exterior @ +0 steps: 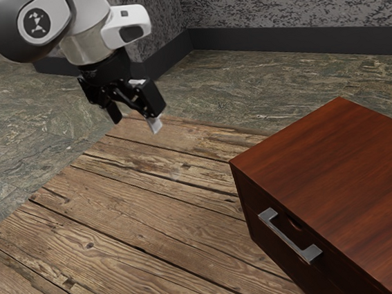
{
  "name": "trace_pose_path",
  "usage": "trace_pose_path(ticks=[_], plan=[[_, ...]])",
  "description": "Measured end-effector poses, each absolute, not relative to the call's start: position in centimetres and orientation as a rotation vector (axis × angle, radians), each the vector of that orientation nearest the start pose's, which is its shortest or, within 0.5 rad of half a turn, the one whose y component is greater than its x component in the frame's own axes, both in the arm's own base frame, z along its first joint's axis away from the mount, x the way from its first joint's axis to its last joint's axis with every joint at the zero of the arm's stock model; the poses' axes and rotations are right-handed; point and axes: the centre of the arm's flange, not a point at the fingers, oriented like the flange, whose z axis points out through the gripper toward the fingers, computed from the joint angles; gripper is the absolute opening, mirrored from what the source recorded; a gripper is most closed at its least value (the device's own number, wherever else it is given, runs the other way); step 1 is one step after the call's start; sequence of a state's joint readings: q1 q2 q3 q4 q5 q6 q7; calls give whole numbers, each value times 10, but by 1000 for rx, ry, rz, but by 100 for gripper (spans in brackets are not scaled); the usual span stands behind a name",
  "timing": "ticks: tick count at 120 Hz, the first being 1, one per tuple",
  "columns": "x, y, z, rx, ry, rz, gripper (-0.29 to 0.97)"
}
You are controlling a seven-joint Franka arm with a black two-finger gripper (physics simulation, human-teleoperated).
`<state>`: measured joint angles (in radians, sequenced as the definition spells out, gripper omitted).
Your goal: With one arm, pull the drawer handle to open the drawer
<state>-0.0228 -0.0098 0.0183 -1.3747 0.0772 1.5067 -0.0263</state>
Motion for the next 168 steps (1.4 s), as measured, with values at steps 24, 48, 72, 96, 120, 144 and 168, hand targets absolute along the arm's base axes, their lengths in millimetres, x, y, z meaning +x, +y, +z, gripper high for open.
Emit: trace_pose_path(ticks=[24,48,72,96,120,144,168], plan=[[539,10,716,-3055,-80,-203,68],[506,12,803,-3064,-215,-398,68],[506,2,794,-3075,-533,-311,68],[517,-20,779,-3018,-923,-256,68],[524,-88,759,-2993,-1078,-197,68],[518,-149,682,-2992,-1175,-115,68],[518,-140,643,-2959,-1425,-200,68]])
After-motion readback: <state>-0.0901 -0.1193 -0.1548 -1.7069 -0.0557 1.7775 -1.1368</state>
